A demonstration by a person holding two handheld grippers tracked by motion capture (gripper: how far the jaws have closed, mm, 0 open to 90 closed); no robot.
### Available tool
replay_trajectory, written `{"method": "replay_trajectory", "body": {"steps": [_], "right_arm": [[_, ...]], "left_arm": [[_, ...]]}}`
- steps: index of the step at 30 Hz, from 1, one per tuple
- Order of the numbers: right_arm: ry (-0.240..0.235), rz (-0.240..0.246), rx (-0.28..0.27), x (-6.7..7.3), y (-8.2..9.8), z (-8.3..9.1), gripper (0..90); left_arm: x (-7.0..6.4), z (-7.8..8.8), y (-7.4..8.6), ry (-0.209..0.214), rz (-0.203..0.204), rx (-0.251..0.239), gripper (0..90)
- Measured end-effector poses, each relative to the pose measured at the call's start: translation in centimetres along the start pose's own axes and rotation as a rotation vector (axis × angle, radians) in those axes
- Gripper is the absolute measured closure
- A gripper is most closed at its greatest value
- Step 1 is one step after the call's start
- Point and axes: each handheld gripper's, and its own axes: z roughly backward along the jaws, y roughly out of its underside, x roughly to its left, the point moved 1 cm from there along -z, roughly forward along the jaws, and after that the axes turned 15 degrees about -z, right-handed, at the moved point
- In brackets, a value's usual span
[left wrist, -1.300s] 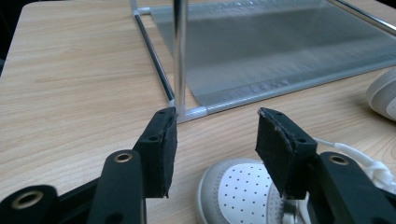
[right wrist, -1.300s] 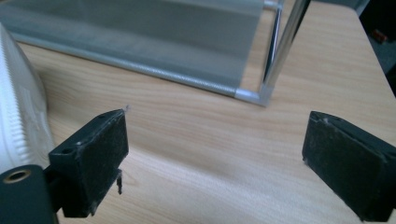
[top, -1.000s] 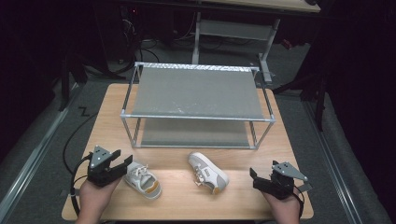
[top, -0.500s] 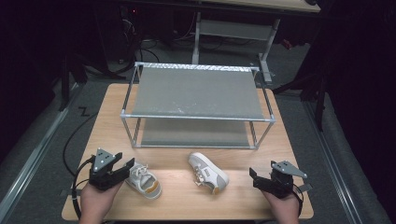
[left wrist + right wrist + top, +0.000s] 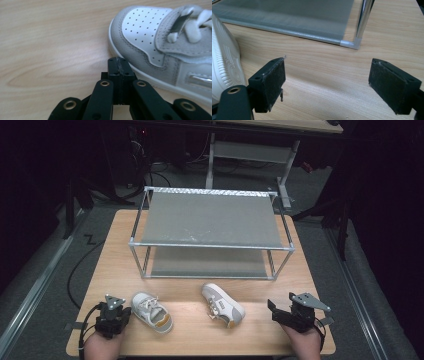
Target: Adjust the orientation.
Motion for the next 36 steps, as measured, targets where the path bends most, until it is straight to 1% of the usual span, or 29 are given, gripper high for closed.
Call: {"method": "replay_trajectory", "body": {"steps": [1, 2, 3, 5, 6, 7, 8, 10, 12, 13, 14, 15, 16, 17, 19, 20, 21, 22, 24, 25, 27, 28, 29, 30, 31, 32, 34, 35, 36], "right_arm": [[-0.001, -0.005, 0.004, 0.0, 0.0, -0.1, 15.1], [-0.019, -0.006, 0.029, 0.2, 0.1, -0.2, 18.7], [-0.019, -0.006, 0.029, 0.2, 0.1, -0.2, 18.7], [-0.026, -0.005, 0.019, 0.5, 0.1, -0.2, 20.3], [-0.04, 0.004, 0.015, 0.9, 0.1, -0.1, 20.2], [-0.041, 0.017, 0.015, 1.1, 0.2, -0.2, 20.0], [-0.041, 0.017, 0.015, 1.1, 0.2, -0.2, 20.0], [-0.052, 0.042, 0.038, 1.8, 0.3, -0.4, 18.6], [-0.063, 0.045, 0.045, 2.0, 0.3, -0.5, 18.0], [-0.063, 0.055, 0.048, 2.3, 0.4, -0.6, 16.1], [-0.072, 0.079, 0.054, 2.9, 0.4, -0.7, 16.6], [-0.072, 0.079, 0.054, 2.9, 0.4, -0.7, 16.6], [-0.07, 0.104, 0.038, 3.4, 0.5, -0.5, 22.3], [-0.07, 0.104, 0.038, 3.4, 0.5, -0.5, 22.3], [-0.097, 0.119, 0.016, 3.9, 0.6, -0.1, 39.8], [-0.137, 0.153, -0.003, 4.3, 0.7, 0.2, 51.9], [-0.14, 0.166, -0.006, 4.6, 0.7, 0.2, 55.3], [-0.14, 0.166, -0.006, 4.6, 0.7, 0.2, 55.3], [-0.174, 0.181, -0.001, 5.1, 0.6, 0.3, 68.2], [-0.211, 0.186, -0.004, 5.6, 0.6, 0.4, 81.1], [-0.232, 0.205, -0.011, 6.3, 0.4, 0.4, 89.9], [-0.242, 0.214, -0.005, 6.7, 0.3, 0.3, 90.0], [-0.242, 0.214, -0.005, 6.7, 0.3, 0.3, 90.0], [-0.246, 0.22, 0.007, 7.2, 0.3, 0.1, 90.0], [-0.249, 0.226, 0.009, 7.6, 0.2, -0.2, 90.0], [-0.268, 0.228, 0.018, 8.4, 0.1, -0.7, 90.0], [-0.272, 0.243, 0.022, 9.3, 0.1, -1.2, 90.0], [-0.272, 0.243, 0.022, 9.3, 0.1, -1.2, 90.0], [-0.275, 0.251, 0.027, 9.7, 0.2, -1.4, 90.0]], "left_arm": [[-0.3, -0.3, -0.4, -0.001, -0.007, -0.003, 90.0], [-0.9, -0.9, -1.1, 0.007, -0.024, -0.013, 90.0], [-0.9, -0.9, -1.1, 0.007, -0.024, -0.013, 90.0], [-1.9, -1.5, -2.0, 0.018, -0.06, -0.023, 90.0], [-2.9, -2.1, -2.8, 0.042, -0.089, -0.04, 90.0], [-2.9, -2.1, -2.8, 0.042, -0.089, -0.04, 90.0], [-3.3, -2.3, -3.2, 0.063, -0.094, -0.052, 90.0], [-3.9, -2.9, -3.7, 0.103, -0.099, -0.079, 89.9], [-4.2, -2.9, -3.8, 0.113, -0.119, -0.097, 89.8], [-4.0, -2.8, -3.8, 0.125, -0.12, -0.106, 89.2], [-3.6, -2.5, -3.6, 0.153, -0.105, -0.124, 86.2], [-3.4, -2.4, -3.5, 0.164, -0.087, -0.134, 86.2], [-2.9, -2.1, -3.3, 0.173, -0.067, -0.148, 81.7], [-2.6, -1.7, -3.2, 0.166, -0.061, -0.156, 81.7], [-1.8, -0.9, -3.2, 0.125, -0.077, -0.176, 81.1], [-1.4, -0.5, -3.2, 0.112, -0.084, -0.188, 79.8], [-0.8, 0.0, -3.3, 0.09, -0.084, -0.206, 78.8], [-0.8, 0.0, -3.3, 0.09, -0.084, -0.206, 78.5], [-0.2, 0.3, -3.3, 0.09, -0.071, -0.213, 78.2], [0.3, 0.4, -3.3, 0.089, -0.065, -0.206, 79.1], [0.4, 0.4, -3.2, 0.088, -0.069, -0.214, 85.4], [0.5, 0.5, -3.1, 0.079, -0.092, -0.215, 86.7], [0.5, 0.5, -3.1, 0.079, -0.092, -0.215, 89.6], [0.5, 0.5, -3.0, 0.089, -0.106, -0.213, 89.6], [0.3, 0.4, -3.0, 0.095, -0.107, -0.211, 89.7], [0.2, 0.3, -2.9, 0.099, -0.107, -0.209, 89.8], [-0.3, 0.0, -2.7, 0.137, -0.096, -0.205, 89.8], [-0.3, 0.0, -2.7, 0.137, -0.096, -0.205, 89.9], [-0.6, -0.1, -2.7, 0.142, -0.105, -0.198, 89.9]]}}
